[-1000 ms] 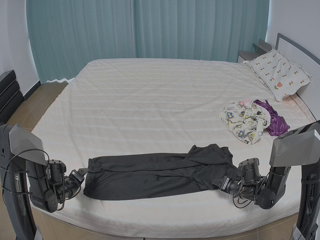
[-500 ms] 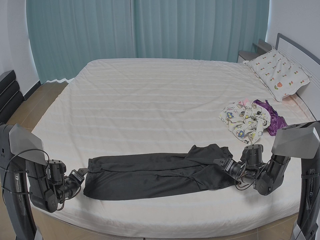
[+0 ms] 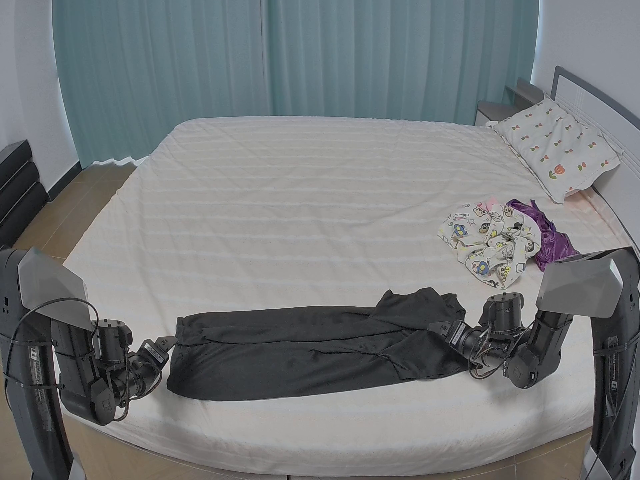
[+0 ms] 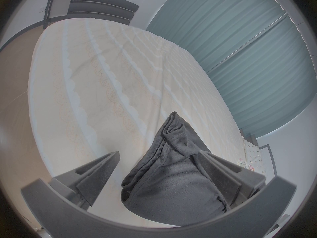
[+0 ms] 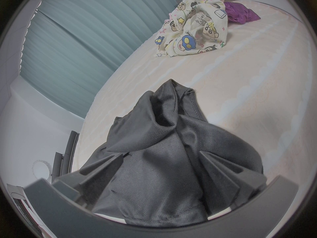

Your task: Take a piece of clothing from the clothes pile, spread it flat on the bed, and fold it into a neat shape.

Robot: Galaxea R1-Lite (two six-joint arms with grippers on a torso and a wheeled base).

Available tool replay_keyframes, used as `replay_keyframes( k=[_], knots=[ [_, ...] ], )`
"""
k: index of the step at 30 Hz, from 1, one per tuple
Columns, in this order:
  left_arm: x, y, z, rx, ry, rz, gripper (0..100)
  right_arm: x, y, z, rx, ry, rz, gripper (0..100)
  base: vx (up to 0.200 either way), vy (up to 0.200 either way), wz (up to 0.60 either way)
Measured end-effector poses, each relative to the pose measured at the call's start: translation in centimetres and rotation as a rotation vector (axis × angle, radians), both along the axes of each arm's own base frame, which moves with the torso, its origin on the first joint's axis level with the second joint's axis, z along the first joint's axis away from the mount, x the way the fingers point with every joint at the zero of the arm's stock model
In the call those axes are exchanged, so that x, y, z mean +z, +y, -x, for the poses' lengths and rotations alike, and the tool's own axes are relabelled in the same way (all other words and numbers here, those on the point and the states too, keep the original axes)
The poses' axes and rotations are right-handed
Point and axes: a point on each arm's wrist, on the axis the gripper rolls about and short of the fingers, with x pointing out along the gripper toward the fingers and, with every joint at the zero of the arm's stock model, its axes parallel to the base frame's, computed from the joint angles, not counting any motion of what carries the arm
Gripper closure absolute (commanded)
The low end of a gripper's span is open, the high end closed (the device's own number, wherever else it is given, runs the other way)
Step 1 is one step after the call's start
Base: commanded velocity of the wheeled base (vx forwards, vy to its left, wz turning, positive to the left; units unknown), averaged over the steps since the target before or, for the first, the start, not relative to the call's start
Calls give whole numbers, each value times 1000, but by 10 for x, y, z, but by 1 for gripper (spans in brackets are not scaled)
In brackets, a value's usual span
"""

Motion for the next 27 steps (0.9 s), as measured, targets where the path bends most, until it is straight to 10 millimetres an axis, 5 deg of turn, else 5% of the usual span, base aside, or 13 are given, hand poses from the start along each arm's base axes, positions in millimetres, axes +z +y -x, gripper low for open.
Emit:
replay_keyframes(
  k=[19,20,27],
  knots=[
    [0,0,0,0,-1,1,0,-5,-15,9,-38,37,9,100,0,0,0],
    [0,0,0,0,0,0,0,-5,-15,9,-39,38,10,0,0,0,0],
    [0,0,0,0,0,1,0,0,-16,12,-40,32,6,0,0,0,0]
  ],
)
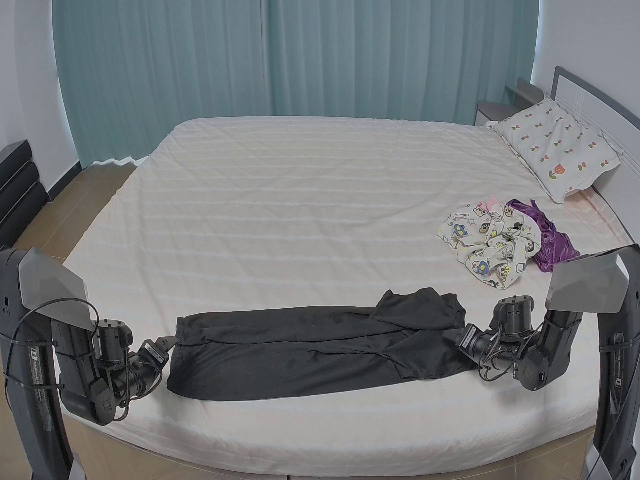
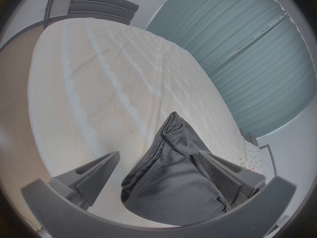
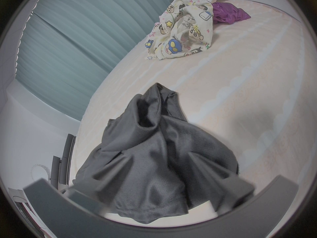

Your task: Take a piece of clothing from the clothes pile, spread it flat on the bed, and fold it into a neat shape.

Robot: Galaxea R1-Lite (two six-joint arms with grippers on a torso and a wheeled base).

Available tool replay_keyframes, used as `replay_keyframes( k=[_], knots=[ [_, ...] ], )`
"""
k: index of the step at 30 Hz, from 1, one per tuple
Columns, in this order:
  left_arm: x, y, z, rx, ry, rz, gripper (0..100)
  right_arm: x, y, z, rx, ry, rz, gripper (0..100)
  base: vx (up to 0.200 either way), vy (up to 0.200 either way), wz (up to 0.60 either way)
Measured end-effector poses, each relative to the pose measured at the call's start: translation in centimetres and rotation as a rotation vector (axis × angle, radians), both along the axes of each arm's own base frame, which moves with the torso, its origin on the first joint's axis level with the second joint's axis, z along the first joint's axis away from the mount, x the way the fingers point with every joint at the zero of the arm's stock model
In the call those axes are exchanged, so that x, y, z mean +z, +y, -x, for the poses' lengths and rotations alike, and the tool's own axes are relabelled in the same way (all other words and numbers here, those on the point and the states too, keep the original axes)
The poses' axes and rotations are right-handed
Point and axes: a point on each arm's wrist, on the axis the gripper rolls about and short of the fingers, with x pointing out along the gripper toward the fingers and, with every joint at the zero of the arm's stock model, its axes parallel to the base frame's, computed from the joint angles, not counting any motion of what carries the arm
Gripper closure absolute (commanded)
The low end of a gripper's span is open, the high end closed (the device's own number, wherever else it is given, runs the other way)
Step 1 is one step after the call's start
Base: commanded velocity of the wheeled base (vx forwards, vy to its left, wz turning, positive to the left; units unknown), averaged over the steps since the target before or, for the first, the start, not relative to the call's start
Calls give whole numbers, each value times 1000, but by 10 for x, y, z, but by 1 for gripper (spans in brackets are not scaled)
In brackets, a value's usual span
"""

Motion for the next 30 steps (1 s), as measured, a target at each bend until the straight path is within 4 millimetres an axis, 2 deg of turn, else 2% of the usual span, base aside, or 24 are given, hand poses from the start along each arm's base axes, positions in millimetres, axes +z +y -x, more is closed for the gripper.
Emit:
replay_keyframes(
  k=[9,27,30],
  knots=[
    [3,0,-1,-2,-14,-1,0,17,-7,2,-28,-37,-29,0,0,0,0],
    [14,-1,-9,28,-81,27,0,16,-7,3,-38,-23,-65,0,0,0,0],
    [15,1,-9,31,-87,35,0,16,-7,3,-37,-22,-65,0,200,0,0]
  ],
)
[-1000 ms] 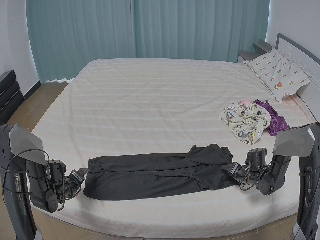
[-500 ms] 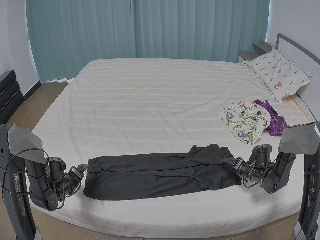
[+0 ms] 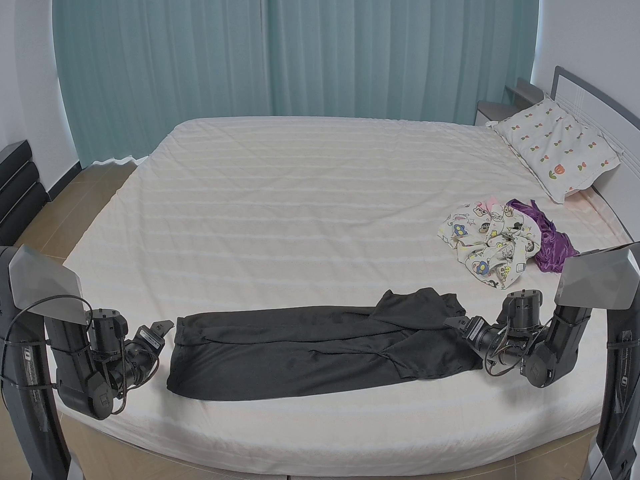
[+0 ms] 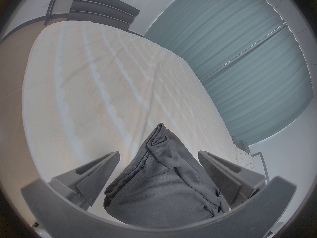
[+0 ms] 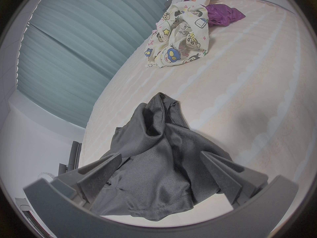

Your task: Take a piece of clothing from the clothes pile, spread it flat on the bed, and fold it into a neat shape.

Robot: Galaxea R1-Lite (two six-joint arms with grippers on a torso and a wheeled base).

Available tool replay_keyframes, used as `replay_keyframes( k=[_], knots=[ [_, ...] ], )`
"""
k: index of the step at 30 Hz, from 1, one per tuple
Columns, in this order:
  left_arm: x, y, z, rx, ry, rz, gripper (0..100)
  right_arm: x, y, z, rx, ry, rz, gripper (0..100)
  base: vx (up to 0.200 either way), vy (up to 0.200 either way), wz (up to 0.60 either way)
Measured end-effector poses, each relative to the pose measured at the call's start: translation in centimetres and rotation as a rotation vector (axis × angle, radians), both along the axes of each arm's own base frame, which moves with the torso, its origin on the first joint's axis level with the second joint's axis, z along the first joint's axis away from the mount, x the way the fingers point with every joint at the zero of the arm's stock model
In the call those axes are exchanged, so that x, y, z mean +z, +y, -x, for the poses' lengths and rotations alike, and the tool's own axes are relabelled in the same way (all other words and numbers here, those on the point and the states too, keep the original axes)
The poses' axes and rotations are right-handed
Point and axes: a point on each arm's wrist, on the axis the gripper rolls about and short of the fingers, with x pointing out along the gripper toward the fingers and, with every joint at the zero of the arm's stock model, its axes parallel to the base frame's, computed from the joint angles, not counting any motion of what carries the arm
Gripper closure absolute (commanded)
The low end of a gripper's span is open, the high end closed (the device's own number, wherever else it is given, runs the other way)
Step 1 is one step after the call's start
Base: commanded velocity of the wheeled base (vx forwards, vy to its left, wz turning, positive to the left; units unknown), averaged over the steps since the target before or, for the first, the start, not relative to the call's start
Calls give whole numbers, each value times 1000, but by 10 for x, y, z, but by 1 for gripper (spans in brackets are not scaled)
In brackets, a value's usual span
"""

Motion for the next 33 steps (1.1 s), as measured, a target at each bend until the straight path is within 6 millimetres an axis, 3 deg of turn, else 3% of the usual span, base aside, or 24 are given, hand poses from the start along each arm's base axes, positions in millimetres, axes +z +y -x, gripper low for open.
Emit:
replay_keyframes(
  k=[9,33],
  knots=[
    [2,1,1,2,-2,3,0,0,1,0,2,0,1,0,200,0,0],
    [2,-5,5,-15,12,-8,0,-1,2,0,6,2,1,0,0,-25,0]
  ],
)
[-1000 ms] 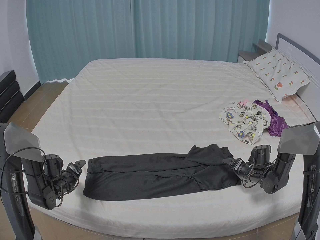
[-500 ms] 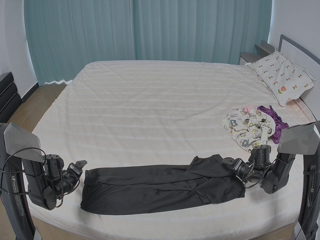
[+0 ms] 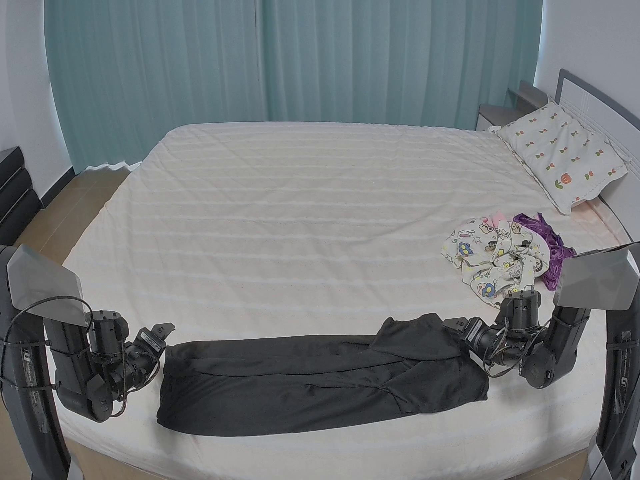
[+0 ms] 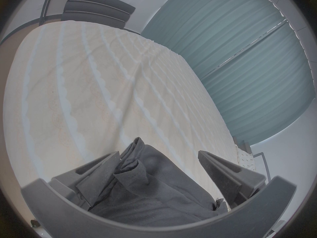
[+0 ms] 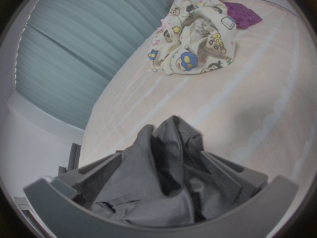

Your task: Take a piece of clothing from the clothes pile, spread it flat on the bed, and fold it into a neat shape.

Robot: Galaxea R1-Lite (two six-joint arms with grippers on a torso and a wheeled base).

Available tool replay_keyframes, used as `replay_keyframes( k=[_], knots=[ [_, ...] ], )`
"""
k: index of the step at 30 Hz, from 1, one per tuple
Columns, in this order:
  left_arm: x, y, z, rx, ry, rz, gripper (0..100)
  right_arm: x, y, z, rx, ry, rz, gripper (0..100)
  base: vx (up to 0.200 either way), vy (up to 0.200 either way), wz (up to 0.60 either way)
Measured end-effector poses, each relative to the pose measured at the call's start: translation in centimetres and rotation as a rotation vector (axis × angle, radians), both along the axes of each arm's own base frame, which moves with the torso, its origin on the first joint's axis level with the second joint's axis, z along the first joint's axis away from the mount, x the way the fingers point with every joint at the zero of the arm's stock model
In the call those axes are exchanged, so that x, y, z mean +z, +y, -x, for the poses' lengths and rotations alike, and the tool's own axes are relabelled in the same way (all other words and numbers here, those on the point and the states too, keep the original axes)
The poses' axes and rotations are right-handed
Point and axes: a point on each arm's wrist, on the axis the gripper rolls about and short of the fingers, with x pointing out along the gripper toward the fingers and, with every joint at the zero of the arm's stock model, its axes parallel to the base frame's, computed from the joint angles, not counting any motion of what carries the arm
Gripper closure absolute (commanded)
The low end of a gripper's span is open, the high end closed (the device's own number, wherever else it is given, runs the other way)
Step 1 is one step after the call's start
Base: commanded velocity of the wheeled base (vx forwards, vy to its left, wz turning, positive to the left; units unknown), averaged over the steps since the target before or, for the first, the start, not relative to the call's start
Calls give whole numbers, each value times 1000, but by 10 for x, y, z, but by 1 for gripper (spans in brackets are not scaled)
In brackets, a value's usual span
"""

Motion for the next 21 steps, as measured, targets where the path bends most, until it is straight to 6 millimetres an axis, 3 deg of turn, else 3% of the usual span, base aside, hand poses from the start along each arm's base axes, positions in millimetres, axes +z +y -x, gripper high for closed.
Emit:
replay_keyframes(
  k=[7,13,21],
  knots=[
    [9,8,-7,-22,-37,-89,0,-1,0,1,1,5,-1,0,0,0,0],
    [8,12,-24,-79,-12,-158,0,-2,0,2,0,10,-2,0,0,0,0],
    [1,12,-39,-288,15,-130,0,-3,1,2,0,13,-1,0,0,0,0]
  ],
)
